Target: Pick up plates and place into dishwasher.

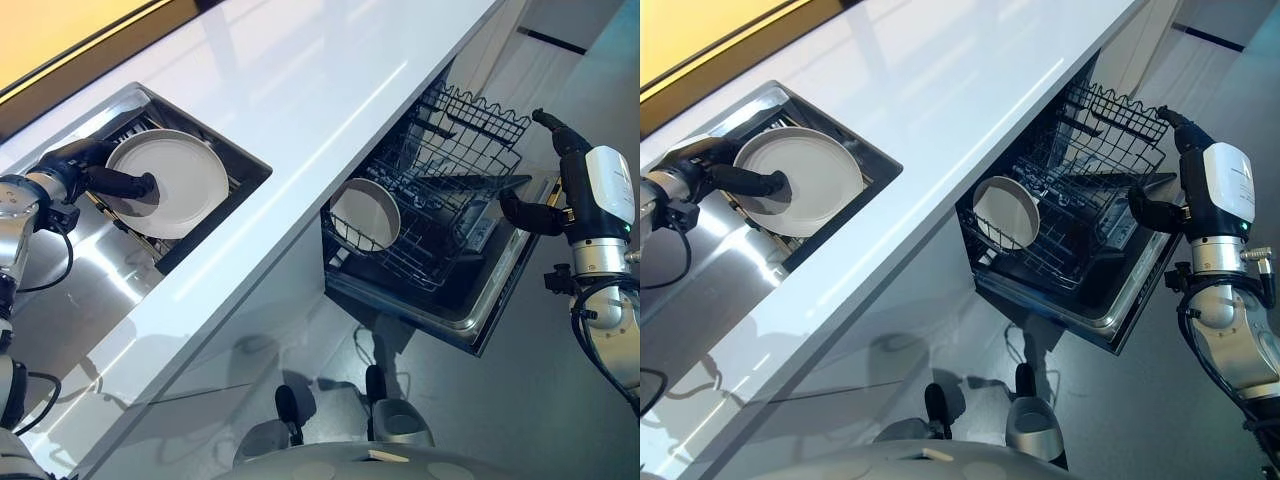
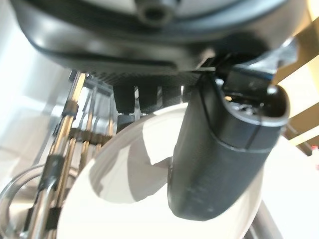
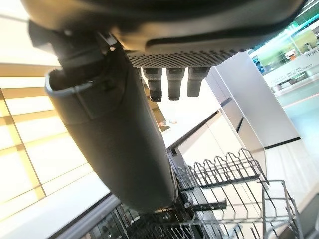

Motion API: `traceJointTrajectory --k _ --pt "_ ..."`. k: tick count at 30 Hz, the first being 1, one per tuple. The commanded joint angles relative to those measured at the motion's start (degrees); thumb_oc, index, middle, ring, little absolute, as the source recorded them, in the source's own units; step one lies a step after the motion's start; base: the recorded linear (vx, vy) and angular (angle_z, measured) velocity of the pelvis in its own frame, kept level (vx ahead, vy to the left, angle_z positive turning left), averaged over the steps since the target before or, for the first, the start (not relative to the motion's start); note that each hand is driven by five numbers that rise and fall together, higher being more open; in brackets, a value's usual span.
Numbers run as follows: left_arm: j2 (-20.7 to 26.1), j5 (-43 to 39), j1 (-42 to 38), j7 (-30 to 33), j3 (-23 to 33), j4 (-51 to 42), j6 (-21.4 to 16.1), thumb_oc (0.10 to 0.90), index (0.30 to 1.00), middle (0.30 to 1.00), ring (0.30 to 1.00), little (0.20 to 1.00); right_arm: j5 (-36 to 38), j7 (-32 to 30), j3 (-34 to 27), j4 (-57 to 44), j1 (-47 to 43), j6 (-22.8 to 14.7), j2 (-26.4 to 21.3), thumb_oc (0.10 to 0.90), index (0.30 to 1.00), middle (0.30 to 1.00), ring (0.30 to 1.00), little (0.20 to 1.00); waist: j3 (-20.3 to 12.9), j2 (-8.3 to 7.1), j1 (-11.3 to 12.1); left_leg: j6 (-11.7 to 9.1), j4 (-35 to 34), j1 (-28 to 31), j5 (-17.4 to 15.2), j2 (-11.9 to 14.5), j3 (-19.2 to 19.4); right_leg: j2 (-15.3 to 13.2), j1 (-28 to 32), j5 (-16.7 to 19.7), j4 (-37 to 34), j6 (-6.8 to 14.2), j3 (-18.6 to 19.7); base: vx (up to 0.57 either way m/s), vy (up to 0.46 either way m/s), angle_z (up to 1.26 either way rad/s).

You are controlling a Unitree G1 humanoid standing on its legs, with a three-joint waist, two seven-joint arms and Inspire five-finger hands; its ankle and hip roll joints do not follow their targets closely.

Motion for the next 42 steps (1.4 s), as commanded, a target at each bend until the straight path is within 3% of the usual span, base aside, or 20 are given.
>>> traceJointTrajectory --k 1,9,12,16,18,21,25,29,35,42 --pt "6.4 -0.6 -4.6 7.0 1.8 0.7 -5.6 0.100 0.300 0.300 0.300 0.200 1.2 -5.7 -4.0 -3.6 -3.8 -4.5 -3.1 0.800 0.900 0.900 0.900 0.900 -7.6 0.44 0.6 2.0 0.1 1.0 -4.2 -4.7 -1.0 2.4 1.4 -1.2 0.2 4.0 -0.7 0.00 0.000 0.00" --pt "9.8 1.2 -9.9 23.5 2.1 -1.3 -16.8 0.100 0.300 0.300 0.300 0.200 6.0 -3.6 -4.0 -3.8 -4.0 -7.8 -3.2 0.800 0.900 0.900 0.900 0.900 -8.5 0.56 0.3 1.9 0.1 1.3 -4.4 -4.7 -1.0 2.5 1.6 -1.5 0.3 3.7 -0.7 0.00 -0.001 0.01" --pt "11.8 5.9 -11.6 30.5 2.1 -7.1 -19.8 0.100 0.300 0.300 0.300 0.200 14.8 -0.2 -5.1 -5.4 -3.6 -12.0 -2.1 0.800 0.900 0.900 0.900 0.900 -8.9 0.51 0.2 1.7 0.1 1.3 -4.5 -4.6 -1.0 2.6 1.6 -1.6 0.3 3.5 -0.6 0.00 0.000 0.00" --pt "12.6 10.8 -11.3 38.2 3.3 -16.4 -21.2 0.100 0.300 0.300 0.300 0.200 22.5 3.6 -5.4 -8.2 -4.5 -15.0 0.7 0.800 0.900 0.900 0.900 0.900 -9.2 0.33 0.8 1.4 0.1 1.4 -4.6 -4.7 -1.1 2.6 1.9 -1.8 0.3 3.2 -0.9 0.00 0.000 0.00" --pt "12.0 10.8 -10.3 40.6 4.9 -23.1 -22.0 0.100 0.300 0.300 0.300 0.200 28.7 8.4 -4.9 -10.6 -5.9 -15.5 2.6 0.800 0.900 0.900 0.900 0.900 -9.5 0.24 1.1 1.2 0.1 1.5 -4.7 -4.6 -1.2 2.6 2.0 -1.9 0.3 3.0 -1.1 0.00 0.000 0.00" --pt "9.0 7.5 -8.6 40.4 6.8 -30.3 -23.6 0.100 0.300 0.300 0.300 0.200 35.2 13.1 -3.9 -12.9 -7.5 -15.1 5.3 0.800 0.900 0.900 0.900 0.900 -9.7 0.11 1.2 1.1 0.1 1.7 -4.7 -4.6 -1.2 2.5 2.2 -2.0 0.4 2.8 -1.3 0.00 0.000 0.00" --pt "-0.2 -1.9 -5.7 36.4 8.8 -40.4 -27.0 0.100 0.300 0.300 0.300 0.200 41.4 18.3 -1.5 -15.0 -10.4 -13.3 10.7 0.800 0.900 0.900 0.900 0.900 -9.9 -0.35 1.2 1.2 0.1 1.9 -4.8 -4.5 -1.3 2.7 2.4 -2.2 0.5 2.3 -1.4 0.00 0.000 0.00" --pt "-8.6 -7.7 -5.1 34.9 7.0 -43.2 -32.4 0.100 0.300 0.300 0.300 0.200 45.8 21.4 1.7 -15.6 -13.8 -11.6 14.6 0.800 0.900 0.900 0.900 0.900 -9.9 -0.74 0.6 1.3 0.1 2.1 -4.1 -4.3 -0.7 2.8 2.4 -1.5 0.5 2.0 -1.1 -0.02 -0.005 -0.05" --pt "-17.7 -3.9 -5.5 34.8 2.6 -40.9 -34.3 0.100 0.300 0.300 0.300 0.200 45.7 23.3 3.8 -16.3 -16.5 -11.2 18.4 0.800 0.900 0.900 0.900 0.900 -10.3 -1.03 -1.3 1.5 0.1 3.1 -4.7 -3.6 0.5 3.3 2.5 -1.9 0.6 1.8 0.2 0.00 -0.003 -0.05" --pt "-22.9 1.0 -4.5 33.4 -0.8 -36.7 -36.2 0.100 0.300 0.300 0.300 0.200 47.5 27.1 4.0 -16.2 -17.1 -11.2 20.8 0.800 0.900 0.900 0.900 0.900 -10.8 -1.23 -2.8 1.8 0.1 3.6 -4.9 -3.3 1.7 3.6 2.4 -1.7 0.5 1.7 1.7 0.00 0.007 -0.10"
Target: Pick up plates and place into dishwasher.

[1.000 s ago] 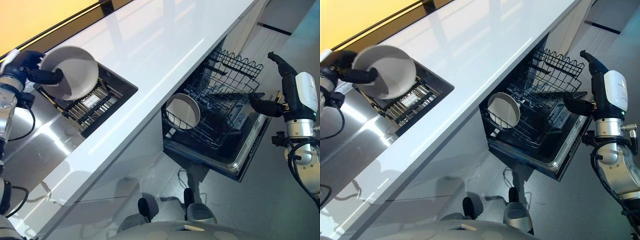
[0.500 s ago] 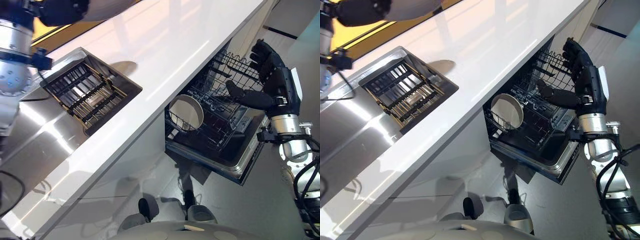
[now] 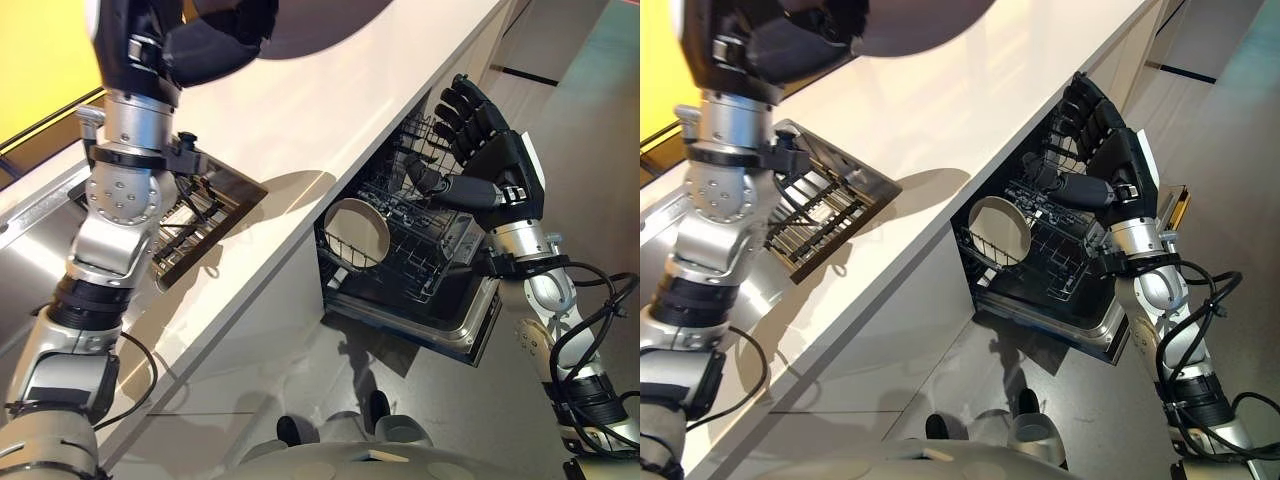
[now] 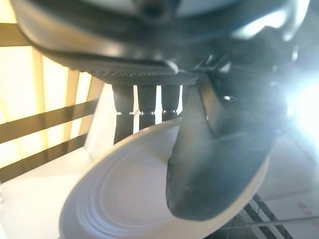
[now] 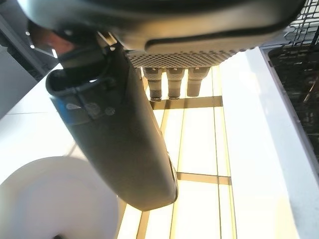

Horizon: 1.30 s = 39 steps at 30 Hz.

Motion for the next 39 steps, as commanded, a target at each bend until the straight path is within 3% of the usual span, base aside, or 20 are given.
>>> traceJointTrajectory --k 1,20,35,39 --pt "-0.1 2.3 -4.1 0.5 0.0 4.2 -6.4 0.100 0.300 0.300 0.300 0.200 2.6 2.1 -0.9 -7.0 -7.9 -4.6 0.8 0.800 0.900 0.900 0.900 0.900 -6.3 -1.44 -1.6 1.9 0.1 1.8 -4.7 -3.3 0.3 3.4 1.6 -1.9 0.6 1.8 -0.3 0.00 0.000 0.00" --pt "-9.2 -1.4 -3.0 -8.1 -7.4 21.3 -9.8 0.100 0.300 0.300 0.300 0.200 6.1 3.3 -0.2 -4.1 -11.8 -2.3 3.8 0.800 0.900 0.900 0.900 0.900 -7.5 -1.58 -3.4 2.1 0.1 2.4 -4.7 -2.9 2.4 3.7 1.2 -1.1 0.4 1.5 1.3 0.00 -0.001 -0.03" --pt "-12.0 -4.4 -1.8 -15.4 -10.4 20.7 -10.4 0.100 0.300 0.300 0.300 0.200 5.5 2.8 -0.5 -2.4 -12.0 -0.6 3.8 0.800 0.900 0.900 0.900 0.900 -7.4 -1.93 -3.4 2.2 0.1 2.5 -4.7 -2.8 2.9 3.4 1.2 -0.7 0.3 1.6 1.3 0.00 0.000 0.00" --pt "-11.6 -7.7 -2.3 -20.6 -11.6 19.6 -8.9 0.100 0.300 0.300 0.300 0.200 9.0 7.8 0.1 -1.8 -12.7 2.0 2.8 0.800 0.900 0.900 0.900 0.900 -7.4 -1.81 -3.4 2.2 0.1 2.5 -4.8 -2.8 2.9 3.3 1.2 -0.6 0.2 1.7 1.2 0.00 0.000 0.00"
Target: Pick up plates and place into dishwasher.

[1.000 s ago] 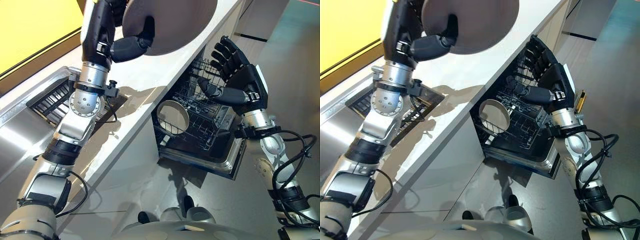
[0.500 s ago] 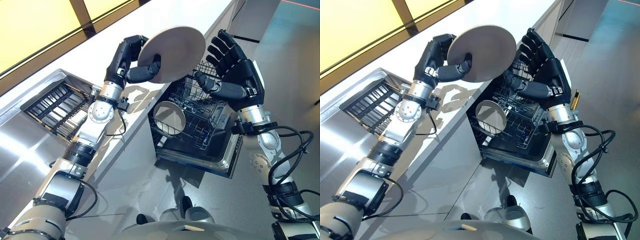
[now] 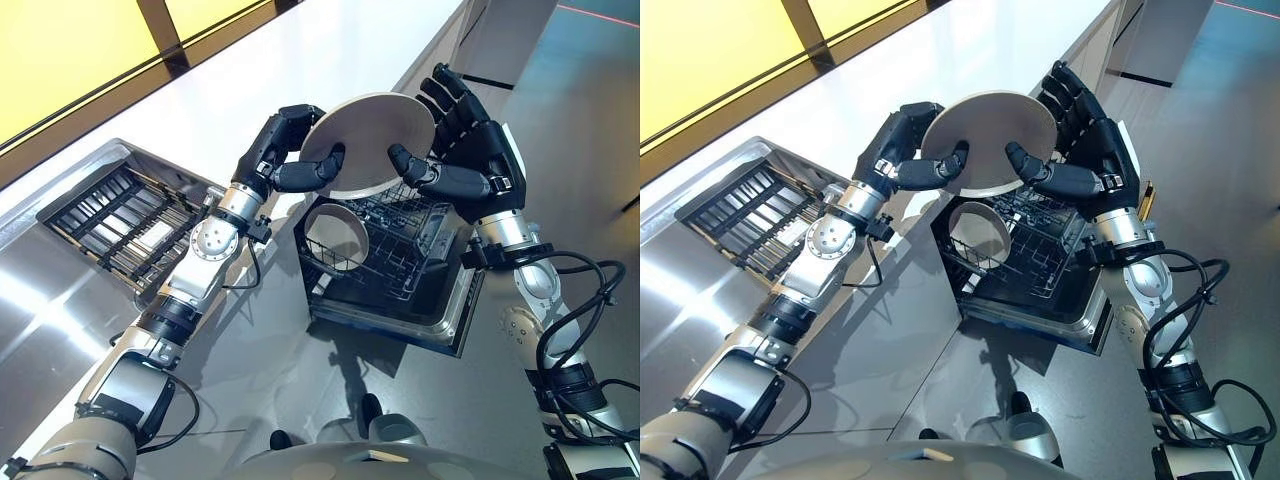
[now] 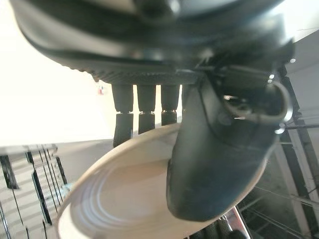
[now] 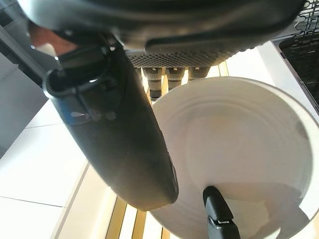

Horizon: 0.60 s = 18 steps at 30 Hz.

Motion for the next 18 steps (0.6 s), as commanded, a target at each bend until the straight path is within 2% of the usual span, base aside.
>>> traceJointTrajectory --k 1,3,5,8,10,12,14,15,16,17,18 --pt "0.9 -6.4 -6.6 -4.4 -0.7 -1.3 -5.9 0.100 0.300 0.300 0.300 0.200 6.7 7.8 0.1 -1.7 -9.0 -0.6 -0.1 0.800 0.900 0.900 0.900 0.900 -6.4 -0.45 -0.3 2.1 0.3 1.7 -4.5 -2.9 1.4 3.1 1.3 -0.7 0.2 1.7 -0.4 0.00 0.000 0.00" --pt "0.8 -8.0 -7.2 -7.6 -0.9 -0.9 -5.4 0.100 0.300 0.300 0.300 0.200 11.4 14.3 1.3 -1.0 -9.7 4.8 -0.4 0.800 0.900 0.900 0.900 0.900 -6.5 -0.65 -0.2 2.0 0.3 1.7 -4.5 -2.9 1.4 3.0 1.3 -0.6 0.2 1.7 -0.6 0.00 0.000 0.00" --pt "0.9 -9.6 -7.9 -10.0 -1.2 -0.5 -4.6 0.100 0.300 0.300 0.300 0.200 15.5 18.9 3.1 0.2 -10.4 8.4 -1.0 0.800 0.900 0.900 0.900 0.900 -6.6 -0.91 0.1 2.0 0.3 1.7 -4.4 -2.9 1.4 2.9 1.4 -0.5 0.2 1.8 -0.8 0.00 0.000 0.00" --pt "1.2 -13.2 -9.1 -14.0 -1.9 0.5 -3.0 0.100 0.300 0.300 0.300 0.200 22.1 24.8 4.8 2.8 -11.8 11.8 -1.7 0.800 0.900 0.900 0.900 0.900 -6.7 -1.33 0.5 1.7 0.3 1.7 -4.4 -2.8 1.3 2.7 1.5 -0.6 0.2 1.8 -1.5 -0.01 -0.021 0.01" --pt "0.8 -14.5 -9.3 -15.9 -2.4 1.4 -2.6 0.100 0.300 0.300 0.300 0.200 26.6 28.7 5.5 4.3 -12.6 16.9 -1.1 0.800 0.900 0.900 0.900 0.900 -6.8 -1.58 0.8 1.6 0.3 1.7 -4.5 -2.8 1.1 2.7 1.7 -0.7 0.2 1.8 -1.7 -0.01 -0.029 0.04" --pt "0.3 -15.7 -9.7 -17.1 -2.7 2.2 -2.1 0.100 0.300 0.300 0.300 0.200 28.6 31.9 6.5 5.5 -13.4 19.3 -0.7 0.800 0.900 0.900 0.900 0.900 -6.8 -1.82 1.0 1.6 0.3 1.8 -4.5 -2.7 0.9 2.7 1.7 -0.7 0.2 1.8 -1.8 0.00 0.000 0.00" --pt "0.0 -17.1 -10.1 -18.3 -2.8 3.2 -1.7 0.100 0.300 0.300 0.300 0.200 32.0 35.4 7.3 6.9 -14.0 23.9 -0.2 0.800 0.900 0.900 0.900 0.900 -6.9 -1.98 1.1 1.6 0.3 1.8 -4.6 -2.7 0.8 2.7 1.8 -0.7 0.2 1.8 -1.9 0.00 0.000 0.00" --pt "-0.5 -18.6 -10.4 -19.5 -2.9 4.1 -1.3 0.100 0.300 0.300 0.300 0.200 34.3 37.5 7.8 7.9 -14.5 27.3 0.4 0.586 0.716 0.716 0.716 0.686 -7.0 -2.11 1.3 1.5 0.3 1.8 -4.6 -2.7 0.6 2.6 1.9 -0.8 0.2 1.8 -2.0 0.00 0.000 0.00" --pt "-0.7 -19.0 -10.6 -19.8 -2.9 4.4 -1.1 0.100 0.300 0.300 0.300 0.200 35.2 38.0 8.1 8.3 -14.8 28.6 0.6 0.520 0.660 0.660 0.660 0.620 -7.0 -2.16 1.4 1.5 0.3 1.9 -4.6 -2.6 0.6 2.6 2.0 -0.8 0.2 1.9 -2.0 0.00 0.000 0.00" --pt "-1.2 -20.0 -10.7 -20.4 -2.9 4.9 -0.6 0.100 0.300 0.300 0.300 0.200 36.5 39.2 8.5 8.9 -15.2 29.3 1.2 0.229 0.411 0.411 0.411 0.329 -7.1 -2.28 1.6 1.5 0.3 1.9 -4.6 -2.6 0.6 2.6 2.0 -0.8 0.2 1.9 -2.1 0.00 -0.014 0.04" --pt "-1.4 -20.4 -10.8 -20.6 -2.9 5.1 -0.4 0.100 0.300 0.300 0.300 0.200 37.1 39.5 8.7 9.1 -15.3 29.5 1.5 0.100 0.300 0.300 0.300 0.200 -7.1 -2.31 1.6 1.4 0.3 1.9 -4.5 -2.6 0.5 2.6 2.1 -0.8 0.2 1.9 -2.2 0.00 0.000 0.00"
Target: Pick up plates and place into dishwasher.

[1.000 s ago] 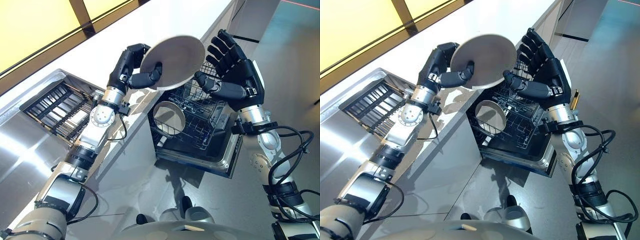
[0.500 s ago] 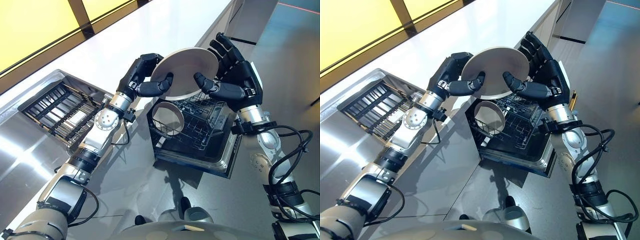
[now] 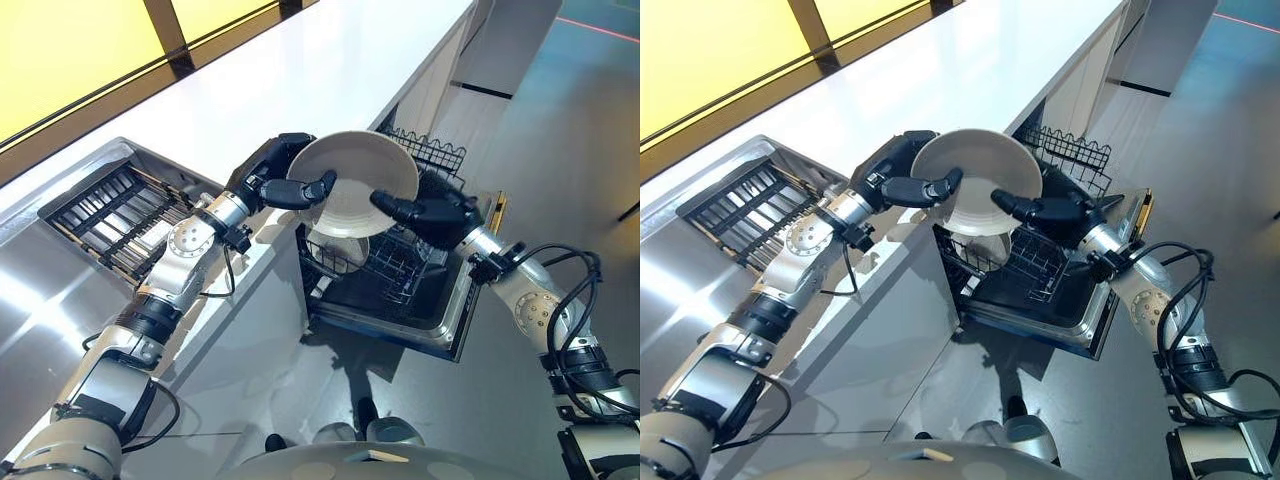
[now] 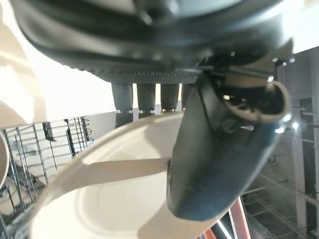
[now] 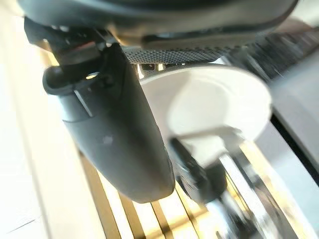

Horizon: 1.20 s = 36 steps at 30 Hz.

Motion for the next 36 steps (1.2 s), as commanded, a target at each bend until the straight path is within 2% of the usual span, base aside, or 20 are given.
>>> traceJointTrajectory --k 1,4,14,16,17,21,28,31,36 --pt "-6.6 -7.3 -10.9 -2.7 -2.4 -0.6 -3.3 0.100 0.300 0.300 0.300 0.200 12.6 11.1 6.4 -4.8 -11.5 1.3 6.8 0.100 0.300 0.300 0.300 0.200 -6.1 -0.97 0.7 1.4 0.2 1.9 -4.6 -2.6 0.9 2.6 1.8 -0.9 0.2 1.9 -1.5 0.00 0.000 0.00" --pt "-7.5 -7.5 -11.1 -2.6 -2.5 0.3 -2.8 0.100 0.300 0.300 0.300 0.200 14.4 8.6 6.1 -4.2 -11.9 0.9 8.4 0.100 0.300 0.300 0.300 0.200 -6.2 -1.00 0.8 1.4 0.2 1.9 -4.6 -2.6 0.7 2.6 1.8 -1.0 0.2 2.0 -1.5 0.00 -0.008 0.04" --pt "-8.1 -4.7 -10.8 -2.4 -2.0 3.5 -3.4 0.100 0.300 0.300 0.300 0.200 12.7 4.8 3.6 -3.7 -10.7 0.1 10.2 0.100 0.300 0.300 0.300 0.200 -6.1 -0.80 0.4 1.6 0.2 1.8 -4.6 -2.7 0.5 2.7 1.8 -1.1 0.2 1.9 -1.2 0.00 -0.001 -0.01" --pt "-8.0 -4.3 -11.0 -1.9 -2.1 3.7 -3.1 0.638 0.761 0.761 0.761 0.738 12.2 4.5 3.5 -3.5 -10.7 -0.3 10.2 0.100 0.300 0.300 0.300 0.200 -6.1 -0.78 0.4 1.6 0.2 1.8 -4.6 -2.7 0.5 2.7 1.7 -1.0 0.2 1.9 -1.1 0.00 0.000 0.00" --pt "-7.7 -4.1 -11.1 -1.7 -2.1 3.7 -2.7 0.800 0.900 0.900 0.900 0.900 12.4 4.4 3.3 -3.5 -10.7 -0.4 10.0 0.100 0.300 0.300 0.300 0.200 -6.1 -0.73 0.3 1.6 0.2 1.8 -4.5 -2.7 0.6 2.7 1.7 -1.0 0.2 1.9 -1.1 0.00 0.000 0.00" --pt "-6.4 -3.4 -11.3 -1.0 -2.1 3.7 -1.4 0.800 0.900 0.900 0.900 0.900 10.8 3.8 2.4 -3.7 -9.9 -0.7 9.8 0.100 0.300 0.300 0.300 0.200 -6.1 -0.56 0.3 1.6 0.2 1.6 -4.5 -2.7 0.5 2.7 1.6 -0.9 0.2 2.0 -1.1 0.00 0.000 0.00" --pt "-3.5 -4.6 -10.5 -2.0 -0.2 1.0 3.7 0.800 0.900 0.900 0.900 0.900 8.4 3.3 1.1 -2.9 -8.5 -2.2 8.1 0.100 0.300 0.300 0.300 0.200 -5.8 -0.17 0.9 1.5 0.2 1.5 -4.3 -2.6 0.1 2.4 1.6 -0.9 0.2 2.1 -1.7 0.00 0.000 0.00" --pt "-1.2 -3.7 -9.8 -1.9 0.8 -0.4 4.0 0.800 0.900 0.900 0.900 0.900 7.5 2.9 0.1 -3.1 -7.6 -2.6 7.3 0.100 0.300 0.300 0.300 0.200 -5.7 0.04 1.2 1.5 0.2 1.5 -4.3 -2.6 -0.2 2.4 1.6 -0.9 0.2 2.2 -1.9 0.00 0.000 0.00" --pt "5.3 -4.1 -6.1 -0.8 6.4 -3.4 2.7 0.800 0.900 0.900 0.900 0.900 4.2 1.9 -3.9 -2.5 -3.5 -4.4 4.3 0.100 0.300 0.300 0.300 0.200 -5.6 0.49 2.0 1.2 0.2 1.2 -4.1 -2.5 -0.7 2.1 1.6 -0.9 0.2 2.3 -2.6 0.00 0.000 0.01"
